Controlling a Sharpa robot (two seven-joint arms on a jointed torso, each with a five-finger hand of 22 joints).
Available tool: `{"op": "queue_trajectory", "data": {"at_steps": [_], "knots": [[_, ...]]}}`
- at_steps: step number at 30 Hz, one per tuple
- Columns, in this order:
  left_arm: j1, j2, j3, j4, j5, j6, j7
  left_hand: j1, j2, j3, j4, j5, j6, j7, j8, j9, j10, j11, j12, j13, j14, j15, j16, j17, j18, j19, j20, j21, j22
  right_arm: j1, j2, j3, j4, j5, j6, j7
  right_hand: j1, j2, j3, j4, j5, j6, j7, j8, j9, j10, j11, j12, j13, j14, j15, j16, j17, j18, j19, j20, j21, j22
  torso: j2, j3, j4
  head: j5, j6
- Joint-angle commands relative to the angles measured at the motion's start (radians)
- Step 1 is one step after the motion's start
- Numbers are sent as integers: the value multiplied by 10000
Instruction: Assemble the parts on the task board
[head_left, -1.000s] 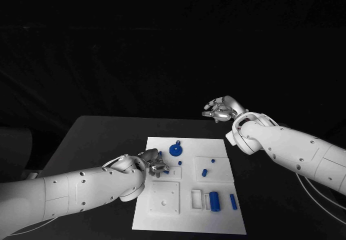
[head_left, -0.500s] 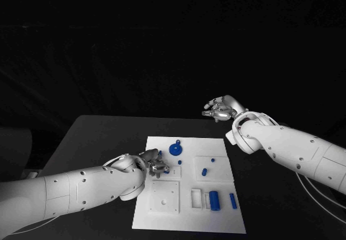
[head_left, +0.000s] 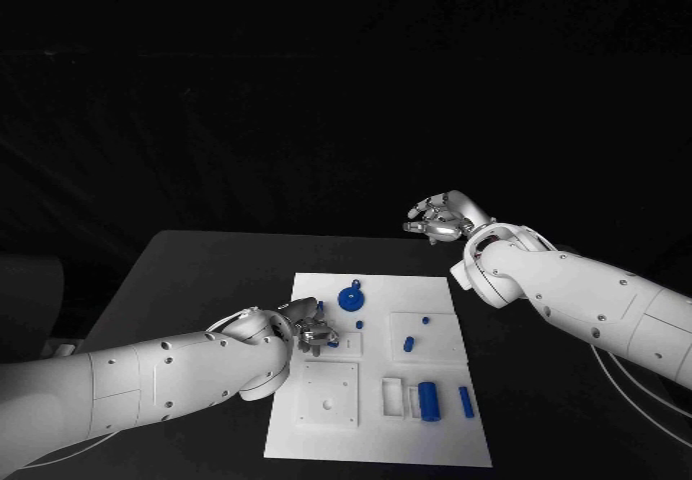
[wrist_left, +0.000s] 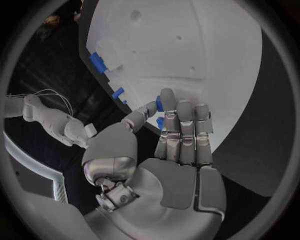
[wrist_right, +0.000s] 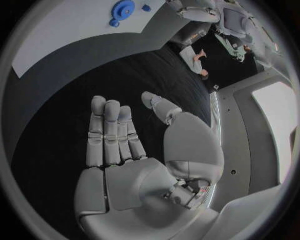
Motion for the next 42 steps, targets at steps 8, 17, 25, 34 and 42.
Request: {"op": "queue_trajectory", "data": {"at_steps": [8, 17, 25, 34, 42], "knots": [[-35, 72, -23, -32, 52, 232, 22, 105, -272, -57, 177, -949, 1101, -838, 71, 147, 126, -138, 345, 214, 144, -92, 291, 72, -122, 197, -901, -31, 124, -4, 20, 6, -9, -17, 152, 4, -50, 34, -56, -7, 72, 33, 36, -4, 14, -51, -43, 37, -17, 56, 2, -53, -11, 150, 77, 8, -62, 16, -1, 2, 1, 14, -28], [-34, 105, -22, -34, 84, 326, 18, 170, -339, -78, 208, -1021, 1221, -890, 128, 215, 176, -165, 549, 333, 189, -125, 452, 117, -122, 251, -934, -5, 201, -4, 16, 6, -15, -17, 180, -16, -55, 36, -59, -4, 79, 33, 37, -6, 14, -54, -42, 42, -27, 56, 2, -54, -10, 150, 78, 9, -68, 19, 2, 2, -3, 13, -38], [-34, 128, -21, -72, 84, 295, 17, 225, -376, -110, 201, -879, 1360, -966, 257, 313, 209, -162, 898, 530, 193, -167, 716, 205, -119, 313, -979, 65, 337, -5, 18, 6, -18, -17, 209, -24, -61, 37, -61, -1, 89, 32, 37, -7, 14, -57, -42, 48, -38, 55, 3, -55, -11, 150, 79, 10, -75, 23, -6, -3, 3, 8, -25], [-34, 152, -20, -98, 84, 195, 8, 273, -304, -90, 175, -854, 1372, -976, 286, 342, 181, -171, 986, 577, 177, -179, 778, 216, -118, 322, -991, 81, 381, -14, 27, 6, -36, -17, 237, -37, -66, 39, -62, 2, 108, 31, 38, -9, 14, -62, -41, 56, -52, 54, 4, -57, -11, 150, 81, 11, -84, 28, -3, -9, 8, -13, -29], [-33, 183, -17, -102, 134, 277, 9, 265, -228, -97, 160, -853, 1370, -981, 308, 373, 151, -173, 1056, 614, 164, -184, 825, 221, -124, 322, -996, 88, 418, -21, 25, 6, -40, -17, 272, -56, -71, 39, -63, 3, 142, 27, 39, -13, 14, -69, -40, 67, -71, 51, 5, -60, -11, 150, 81, 12, -97, 35, 1, -14, -1, -9, -17]]}}
